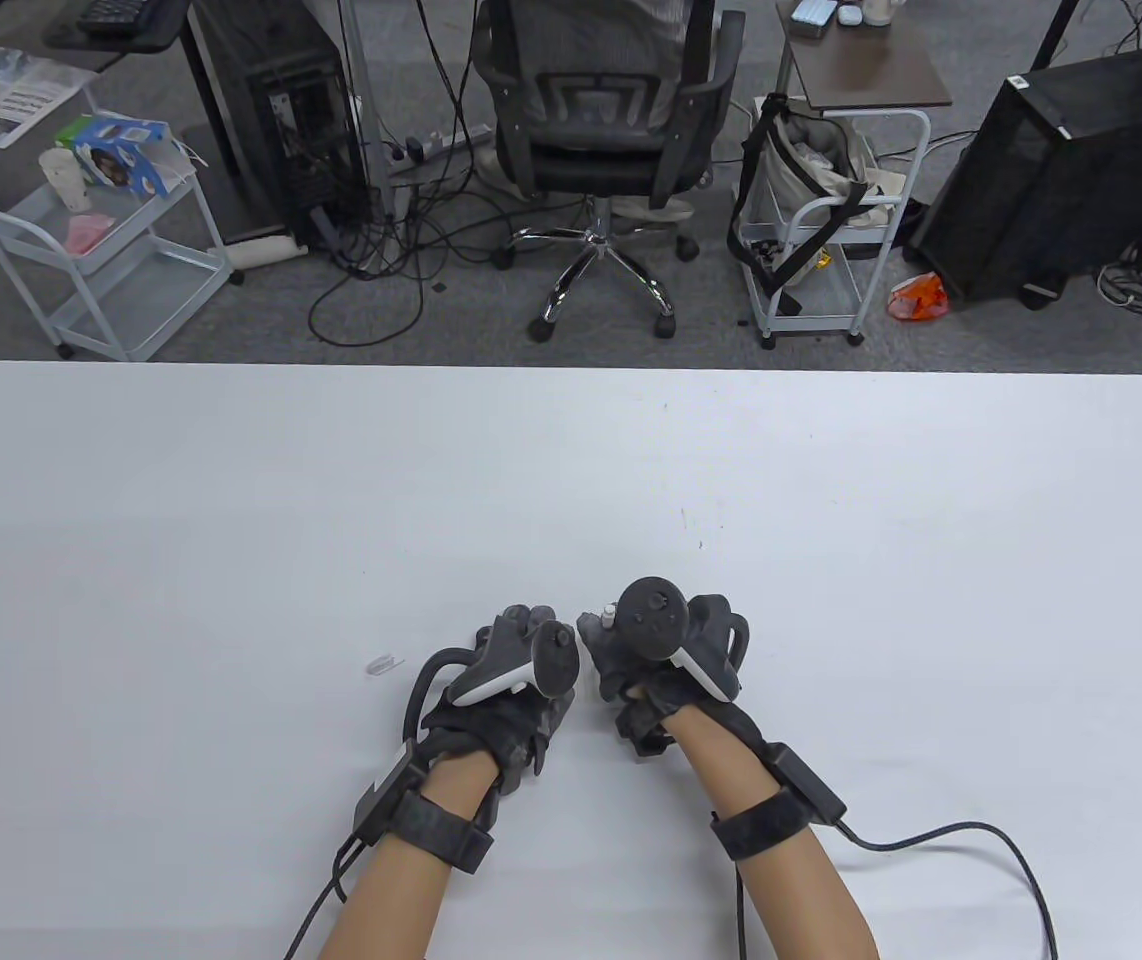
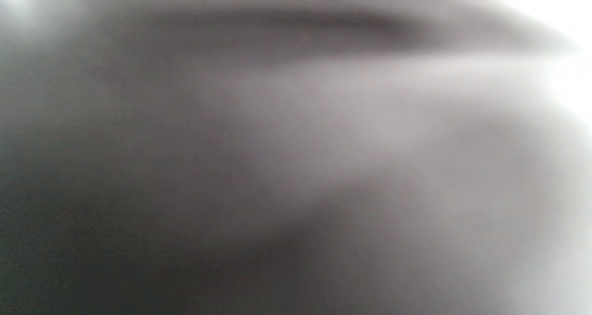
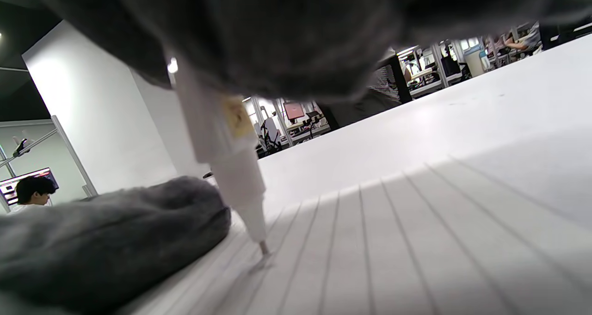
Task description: Squeeze and apply correction pen on text
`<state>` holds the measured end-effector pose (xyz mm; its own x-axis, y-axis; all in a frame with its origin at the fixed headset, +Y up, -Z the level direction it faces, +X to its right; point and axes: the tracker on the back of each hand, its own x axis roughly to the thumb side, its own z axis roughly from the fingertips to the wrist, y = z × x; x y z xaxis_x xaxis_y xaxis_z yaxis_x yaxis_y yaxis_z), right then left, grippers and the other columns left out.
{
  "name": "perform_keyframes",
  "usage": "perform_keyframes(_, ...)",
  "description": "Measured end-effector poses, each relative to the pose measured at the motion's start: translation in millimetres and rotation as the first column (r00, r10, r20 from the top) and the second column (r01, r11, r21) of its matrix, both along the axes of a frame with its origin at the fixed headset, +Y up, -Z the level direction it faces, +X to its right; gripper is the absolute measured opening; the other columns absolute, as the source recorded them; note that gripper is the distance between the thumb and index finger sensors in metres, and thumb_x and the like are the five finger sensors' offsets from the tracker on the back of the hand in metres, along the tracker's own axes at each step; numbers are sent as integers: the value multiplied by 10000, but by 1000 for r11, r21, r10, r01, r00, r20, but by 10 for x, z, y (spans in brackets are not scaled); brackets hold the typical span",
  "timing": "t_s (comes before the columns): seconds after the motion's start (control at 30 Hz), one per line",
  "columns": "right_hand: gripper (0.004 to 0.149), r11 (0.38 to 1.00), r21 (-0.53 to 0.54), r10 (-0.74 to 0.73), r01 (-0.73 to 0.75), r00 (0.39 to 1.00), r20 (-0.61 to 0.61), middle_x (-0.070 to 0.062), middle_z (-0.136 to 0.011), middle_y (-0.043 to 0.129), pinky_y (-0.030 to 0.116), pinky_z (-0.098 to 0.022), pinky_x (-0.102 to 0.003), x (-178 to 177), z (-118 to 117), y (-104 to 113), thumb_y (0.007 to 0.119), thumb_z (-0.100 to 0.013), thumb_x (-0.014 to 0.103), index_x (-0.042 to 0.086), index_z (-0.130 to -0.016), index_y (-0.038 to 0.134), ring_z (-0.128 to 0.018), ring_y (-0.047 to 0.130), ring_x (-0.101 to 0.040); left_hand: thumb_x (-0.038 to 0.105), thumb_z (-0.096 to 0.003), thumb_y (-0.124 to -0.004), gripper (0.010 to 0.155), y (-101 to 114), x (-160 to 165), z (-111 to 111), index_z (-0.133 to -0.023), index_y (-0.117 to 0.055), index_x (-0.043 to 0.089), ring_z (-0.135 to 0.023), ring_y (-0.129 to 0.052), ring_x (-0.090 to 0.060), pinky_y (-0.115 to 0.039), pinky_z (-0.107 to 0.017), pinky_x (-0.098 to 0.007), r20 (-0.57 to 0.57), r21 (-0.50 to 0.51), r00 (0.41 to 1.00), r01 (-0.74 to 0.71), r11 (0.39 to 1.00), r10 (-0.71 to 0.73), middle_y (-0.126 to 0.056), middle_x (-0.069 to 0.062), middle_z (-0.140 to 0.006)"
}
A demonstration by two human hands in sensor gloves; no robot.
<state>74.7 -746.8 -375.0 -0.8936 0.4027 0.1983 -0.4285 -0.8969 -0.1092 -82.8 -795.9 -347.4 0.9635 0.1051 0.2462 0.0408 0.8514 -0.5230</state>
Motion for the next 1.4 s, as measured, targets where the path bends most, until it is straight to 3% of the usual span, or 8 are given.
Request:
perform_keyframes(0.7, 390, 1000, -16, -4, 4, 1000, -31, -37, -111, 969, 848, -192, -432, -6, 0, 2, 795, -412, 491, 135, -317, 925, -23, 902, -226, 516, -505, -442, 666, 0, 0, 0, -1033, -87, 320, -1125, -42, -253, -177, -837, -457, 0, 0, 1000, 0, 1000, 0, 6, 23, -1165)
perform_keyframes(1.4, 391, 1000, 2, 5, -5, 1000, 14, -31, -117, 973, 851, -198, -429, 23, 0, -2, 792, -414, 497, 141, -322, 924, -28, 907, -222, 517, -505, -440, 666, -5, -1, 0, -1033, -82, 321, -1124, -38, -252, -173, -836, -457, 0, -3, 1000, -1, 1000, 1, 10, 25, -1164)
